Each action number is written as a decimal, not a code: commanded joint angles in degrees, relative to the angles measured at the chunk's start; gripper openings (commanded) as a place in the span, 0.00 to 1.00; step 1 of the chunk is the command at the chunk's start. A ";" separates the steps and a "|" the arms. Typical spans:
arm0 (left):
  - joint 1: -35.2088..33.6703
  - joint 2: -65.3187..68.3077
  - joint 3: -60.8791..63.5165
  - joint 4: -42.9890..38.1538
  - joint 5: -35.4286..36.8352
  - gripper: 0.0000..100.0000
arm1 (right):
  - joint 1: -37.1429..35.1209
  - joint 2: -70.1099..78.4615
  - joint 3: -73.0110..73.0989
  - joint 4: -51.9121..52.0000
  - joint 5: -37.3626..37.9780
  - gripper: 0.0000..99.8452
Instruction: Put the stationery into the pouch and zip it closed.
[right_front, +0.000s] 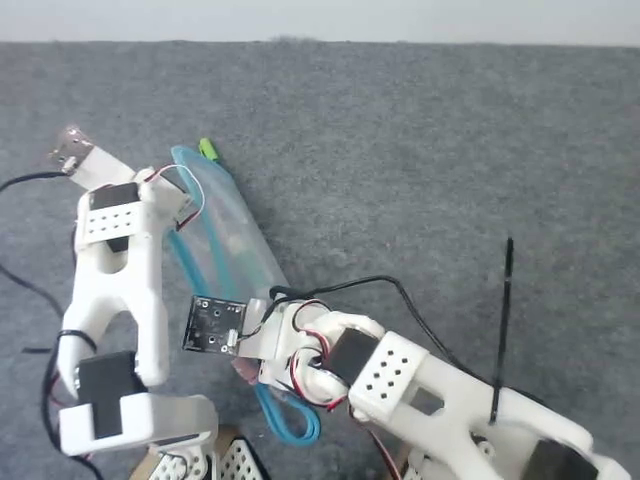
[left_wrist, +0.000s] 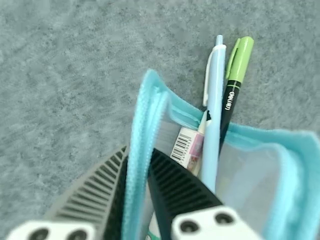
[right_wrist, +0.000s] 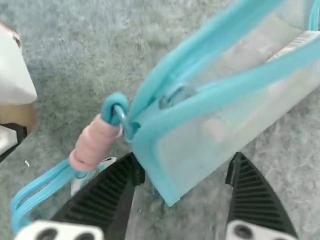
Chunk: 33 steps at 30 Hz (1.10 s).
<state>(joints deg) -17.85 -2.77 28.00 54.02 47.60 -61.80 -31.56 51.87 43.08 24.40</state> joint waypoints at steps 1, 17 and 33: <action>1.76 -0.44 -2.86 2.11 -1.76 0.01 | 0.92 -0.31 -1.76 -3.56 -0.44 0.15; 6.24 -3.08 -5.32 7.30 -35.96 0.01 | 20.35 -8.66 -1.32 2.68 -0.53 0.01; 7.47 -36.66 -13.49 31.65 -56.88 0.25 | 24.66 -8.40 1.49 0.84 -0.62 0.01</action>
<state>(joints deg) -10.90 -35.03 18.51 82.68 -8.40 -37.63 -37.27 53.71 45.45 24.22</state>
